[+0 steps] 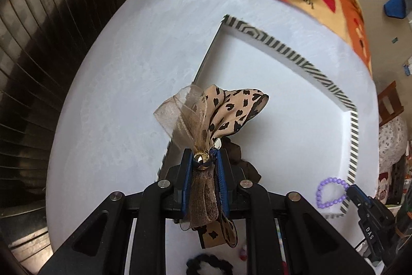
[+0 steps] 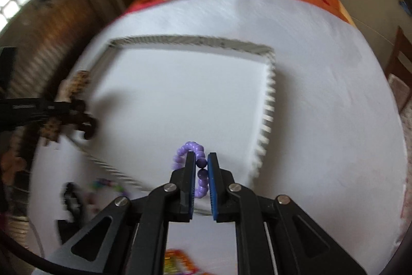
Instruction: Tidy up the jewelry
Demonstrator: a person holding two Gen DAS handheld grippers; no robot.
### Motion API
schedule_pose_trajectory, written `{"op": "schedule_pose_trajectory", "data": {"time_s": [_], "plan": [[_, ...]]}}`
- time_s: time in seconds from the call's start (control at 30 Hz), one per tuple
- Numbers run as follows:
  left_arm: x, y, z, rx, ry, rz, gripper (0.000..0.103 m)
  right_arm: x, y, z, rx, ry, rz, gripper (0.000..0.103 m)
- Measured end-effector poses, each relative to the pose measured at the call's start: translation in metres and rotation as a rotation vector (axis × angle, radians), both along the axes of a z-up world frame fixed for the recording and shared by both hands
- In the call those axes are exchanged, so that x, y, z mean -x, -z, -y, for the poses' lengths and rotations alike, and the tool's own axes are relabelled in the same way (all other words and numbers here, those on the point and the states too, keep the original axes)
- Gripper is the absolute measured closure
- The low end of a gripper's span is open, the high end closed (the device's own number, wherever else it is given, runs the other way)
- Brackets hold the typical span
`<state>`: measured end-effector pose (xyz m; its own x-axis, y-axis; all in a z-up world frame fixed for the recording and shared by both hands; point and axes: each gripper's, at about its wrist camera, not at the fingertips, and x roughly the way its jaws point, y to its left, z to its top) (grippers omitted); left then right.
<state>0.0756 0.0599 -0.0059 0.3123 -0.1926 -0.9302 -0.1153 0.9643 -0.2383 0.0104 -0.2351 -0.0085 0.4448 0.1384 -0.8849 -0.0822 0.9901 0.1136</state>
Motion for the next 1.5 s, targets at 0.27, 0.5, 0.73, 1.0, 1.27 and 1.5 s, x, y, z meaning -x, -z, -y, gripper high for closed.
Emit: {"op": "schedule_pose_trajectory", "data": {"time_s": [0.27,0.5,0.73,1.0,1.27,1.5], "plan": [[-0.007,0.011,0.003,-0.010,0.019,0.013,0.084,-0.007,0.012,0.003,0.024,0.007,-0.025,0.080],[0.001,0.003,-0.001,-0.013,0.009,0.026,0.066,0.011,0.006,0.001,-0.029,0.009,0.002,0.059],[0.031,-0.018,0.003,-0.031,-0.001,0.060,0.066,0.042,-0.025,-0.007,-0.079,0.006,0.104,0.057],[0.079,-0.049,0.028,-0.085,0.048,0.150,0.066,0.082,-0.056,-0.019,-0.121,0.001,0.182,0.048],[0.122,-0.071,0.047,-0.121,0.077,0.203,0.066,0.121,-0.072,-0.020,-0.132,0.004,0.219,0.048],[0.158,-0.082,0.056,-0.139,0.074,0.234,0.066,0.153,-0.081,-0.029,-0.112,-0.027,0.246,0.048]]}}
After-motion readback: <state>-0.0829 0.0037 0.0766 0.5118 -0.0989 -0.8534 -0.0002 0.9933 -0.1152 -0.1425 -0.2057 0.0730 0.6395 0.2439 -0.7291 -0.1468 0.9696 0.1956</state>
